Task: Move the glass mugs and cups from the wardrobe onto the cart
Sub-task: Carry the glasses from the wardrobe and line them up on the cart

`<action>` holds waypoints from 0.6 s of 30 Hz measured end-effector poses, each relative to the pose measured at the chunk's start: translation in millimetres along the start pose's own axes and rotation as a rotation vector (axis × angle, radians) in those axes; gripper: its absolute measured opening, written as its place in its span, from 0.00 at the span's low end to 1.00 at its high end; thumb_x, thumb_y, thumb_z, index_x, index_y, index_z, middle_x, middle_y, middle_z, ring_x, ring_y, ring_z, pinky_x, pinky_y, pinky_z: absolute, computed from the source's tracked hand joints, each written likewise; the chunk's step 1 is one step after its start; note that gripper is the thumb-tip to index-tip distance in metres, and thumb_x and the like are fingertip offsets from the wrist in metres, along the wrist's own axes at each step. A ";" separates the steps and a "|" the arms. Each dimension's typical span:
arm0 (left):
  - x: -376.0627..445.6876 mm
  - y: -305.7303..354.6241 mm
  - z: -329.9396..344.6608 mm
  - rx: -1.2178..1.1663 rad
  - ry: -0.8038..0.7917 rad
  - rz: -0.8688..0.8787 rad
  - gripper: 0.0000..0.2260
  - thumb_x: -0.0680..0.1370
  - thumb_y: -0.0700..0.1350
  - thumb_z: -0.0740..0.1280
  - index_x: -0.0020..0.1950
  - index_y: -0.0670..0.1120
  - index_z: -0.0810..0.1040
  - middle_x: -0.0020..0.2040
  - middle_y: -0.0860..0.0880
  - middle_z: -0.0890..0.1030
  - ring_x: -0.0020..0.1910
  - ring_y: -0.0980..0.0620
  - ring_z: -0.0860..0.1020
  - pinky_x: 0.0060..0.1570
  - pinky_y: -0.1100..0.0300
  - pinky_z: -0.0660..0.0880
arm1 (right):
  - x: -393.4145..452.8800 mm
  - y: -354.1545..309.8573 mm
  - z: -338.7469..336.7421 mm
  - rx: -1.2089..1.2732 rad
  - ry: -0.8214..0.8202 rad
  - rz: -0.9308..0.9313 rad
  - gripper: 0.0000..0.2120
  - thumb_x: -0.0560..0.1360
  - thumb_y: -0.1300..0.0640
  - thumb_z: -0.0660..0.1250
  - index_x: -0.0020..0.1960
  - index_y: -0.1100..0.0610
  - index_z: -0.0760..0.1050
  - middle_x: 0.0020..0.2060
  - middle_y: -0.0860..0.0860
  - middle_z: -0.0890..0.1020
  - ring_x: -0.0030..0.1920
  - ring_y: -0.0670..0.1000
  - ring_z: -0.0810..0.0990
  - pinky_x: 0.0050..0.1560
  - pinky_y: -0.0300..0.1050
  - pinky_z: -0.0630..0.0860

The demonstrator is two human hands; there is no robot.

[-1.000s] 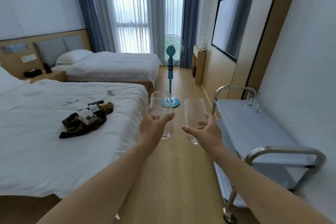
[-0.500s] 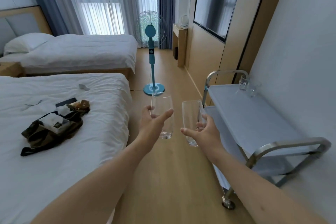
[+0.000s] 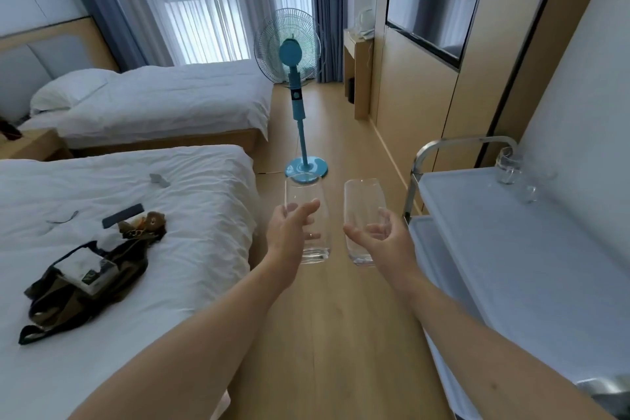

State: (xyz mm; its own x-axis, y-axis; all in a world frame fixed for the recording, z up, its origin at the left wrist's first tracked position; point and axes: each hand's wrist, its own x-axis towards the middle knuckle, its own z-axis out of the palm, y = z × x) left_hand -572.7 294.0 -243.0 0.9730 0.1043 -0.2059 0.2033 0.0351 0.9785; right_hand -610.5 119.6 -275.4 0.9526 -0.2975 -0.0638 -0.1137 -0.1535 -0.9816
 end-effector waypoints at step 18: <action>150.8 -1.6 72.1 -0.015 -0.032 -0.191 0.35 0.71 0.68 0.70 0.68 0.45 0.74 0.54 0.37 0.83 0.46 0.39 0.83 0.62 0.38 0.77 | 173.8 40.6 0.6 0.119 0.022 0.174 0.55 0.57 0.23 0.72 0.75 0.52 0.65 0.55 0.48 0.81 0.53 0.46 0.83 0.46 0.41 0.74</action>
State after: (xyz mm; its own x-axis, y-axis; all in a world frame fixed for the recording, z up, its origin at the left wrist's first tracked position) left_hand -418.4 238.0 -274.7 0.9197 0.0630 -0.3875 0.3836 0.0658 0.9212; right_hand -449.4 62.2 -326.4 0.9150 -0.3304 -0.2317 -0.2407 0.0141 -0.9705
